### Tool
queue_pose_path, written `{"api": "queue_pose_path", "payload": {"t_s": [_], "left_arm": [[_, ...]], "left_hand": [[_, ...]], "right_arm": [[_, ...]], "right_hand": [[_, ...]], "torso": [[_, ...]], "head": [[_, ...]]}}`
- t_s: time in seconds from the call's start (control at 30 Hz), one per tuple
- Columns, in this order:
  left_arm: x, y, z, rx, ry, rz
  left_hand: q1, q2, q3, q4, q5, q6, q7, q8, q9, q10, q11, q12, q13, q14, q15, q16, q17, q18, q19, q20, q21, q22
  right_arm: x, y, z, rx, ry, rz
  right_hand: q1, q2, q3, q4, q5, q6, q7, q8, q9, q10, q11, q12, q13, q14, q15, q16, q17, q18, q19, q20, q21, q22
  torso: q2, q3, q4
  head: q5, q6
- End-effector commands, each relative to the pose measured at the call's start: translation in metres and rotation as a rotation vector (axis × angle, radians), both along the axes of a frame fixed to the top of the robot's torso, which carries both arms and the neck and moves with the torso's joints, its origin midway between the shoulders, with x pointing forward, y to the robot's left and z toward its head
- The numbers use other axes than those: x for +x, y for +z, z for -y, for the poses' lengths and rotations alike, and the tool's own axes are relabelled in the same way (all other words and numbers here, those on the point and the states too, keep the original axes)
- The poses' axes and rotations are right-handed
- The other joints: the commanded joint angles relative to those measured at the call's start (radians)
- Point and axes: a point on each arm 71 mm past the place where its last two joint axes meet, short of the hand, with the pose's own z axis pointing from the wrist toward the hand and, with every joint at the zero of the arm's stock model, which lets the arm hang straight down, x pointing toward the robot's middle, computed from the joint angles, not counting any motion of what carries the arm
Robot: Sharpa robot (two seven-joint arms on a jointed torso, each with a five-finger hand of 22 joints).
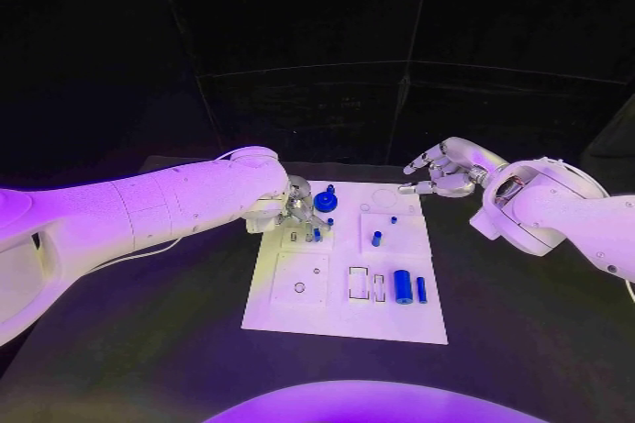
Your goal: Assemble the parts on the task board
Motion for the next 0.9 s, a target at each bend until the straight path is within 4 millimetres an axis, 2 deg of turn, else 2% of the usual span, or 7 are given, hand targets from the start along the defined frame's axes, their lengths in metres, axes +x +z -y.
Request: {"api": "queue_pose_path", "payload": {"t_s": [0.03,0.2,0.9], "left_arm": [[-0.0004,-0.0003,0.0015,0.017,-0.014,-0.012],[0.0,-0.0008,0.0032,0.019,-0.017,-0.014],[0.0021,-0.0063,0.0018,0.039,-0.023,-0.039]], "left_hand": [[0.013,0.0,0.001,-0.006,0.0,-0.008,-0.002,0.005,0.001,0.005,-0.002,0.005,0.001,0.106,-0.004,0.003,0.263,-0.018,0.02,-0.005,0.007,0.001],[0.016,0.001,0.002,-0.007,0.0,-0.009,-0.002,0.006,0.003,0.005,-0.002,0.006,0.002,0.106,-0.004,0.003,0.263,-0.018,0.019,-0.005,0.007,0.002],[0.037,0.007,0.011,-0.023,0.0,-0.015,-0.002,0.015,0.012,0.006,-0.002,0.009,0.005,0.106,-0.004,0.003,0.263,-0.017,0.017,-0.005,0.008,0.005]], "right_arm": [[0.0007,0.0014,-0.0015,0.003,-0.003,0.004],[0.0007,0.0013,-0.003,0.003,-0.001,0.002],[0.0008,0.0004,-0.0043,-0.002,0.0,-0.008]], "right_hand": [[0.004,-0.005,0.0,0.007,0.005,-0.01,-0.001,-0.002,0.0,-0.007,0.001,-0.004,-0.001,0.051,-0.005,-0.005,0.025,0.005,-0.005,0.001,-0.006,0.0],[0.004,-0.005,0.0,0.007,0.005,-0.01,-0.001,-0.002,0.0,-0.007,0.001,-0.004,-0.001,0.051,-0.005,-0.005,0.025,0.005,-0.005,0.001,-0.006,0.0],[0.006,-0.003,0.0,0.012,0.009,-0.009,-0.001,-0.001,0.0,-0.007,0.001,-0.004,-0.001,0.051,-0.005,-0.007,0.023,0.005,-0.005,0.001,-0.007,-0.002]], "torso": [[0.0,-0.0001,0.001],[0.0,-0.0013,0.0009],[0.0,-0.0006,0.0004]], "head": [[-0.002,-0.002],[-0.004,-0.005],[-0.006,-0.01]]}}
